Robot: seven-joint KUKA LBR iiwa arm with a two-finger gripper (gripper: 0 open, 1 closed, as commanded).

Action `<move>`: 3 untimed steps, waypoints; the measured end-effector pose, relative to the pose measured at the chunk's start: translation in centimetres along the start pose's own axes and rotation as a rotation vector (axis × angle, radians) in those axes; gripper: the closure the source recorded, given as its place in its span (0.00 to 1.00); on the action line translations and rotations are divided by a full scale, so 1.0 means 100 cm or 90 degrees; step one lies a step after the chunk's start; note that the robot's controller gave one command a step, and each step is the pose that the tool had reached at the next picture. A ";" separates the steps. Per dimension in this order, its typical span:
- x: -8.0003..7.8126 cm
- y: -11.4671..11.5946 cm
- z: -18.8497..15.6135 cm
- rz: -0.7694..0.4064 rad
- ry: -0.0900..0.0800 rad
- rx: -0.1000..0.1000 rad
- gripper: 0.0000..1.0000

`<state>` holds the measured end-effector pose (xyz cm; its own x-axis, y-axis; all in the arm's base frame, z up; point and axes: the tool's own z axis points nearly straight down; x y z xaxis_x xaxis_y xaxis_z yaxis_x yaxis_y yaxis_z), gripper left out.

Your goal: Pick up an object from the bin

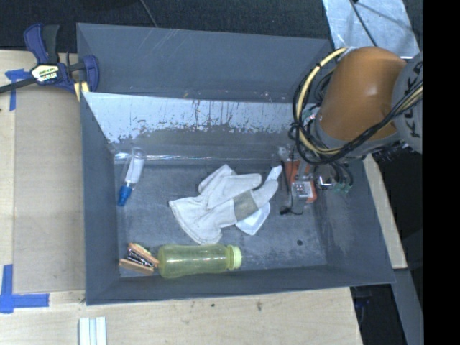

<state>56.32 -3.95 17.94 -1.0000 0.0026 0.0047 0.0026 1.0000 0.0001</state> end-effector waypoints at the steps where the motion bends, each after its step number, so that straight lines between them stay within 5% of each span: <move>1: -0.002 0.000 -0.005 -0.001 -0.005 0.000 0.00; 3: -0.005 0.022 0.085 -0.073 -0.008 0.001 0.00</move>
Offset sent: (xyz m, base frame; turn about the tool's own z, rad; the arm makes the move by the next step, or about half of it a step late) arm 0.0046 0.0142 -0.1011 -0.1865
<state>56.81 -1.72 9.40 -0.9936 -0.1124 -0.0081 -0.1124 0.9937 -0.0019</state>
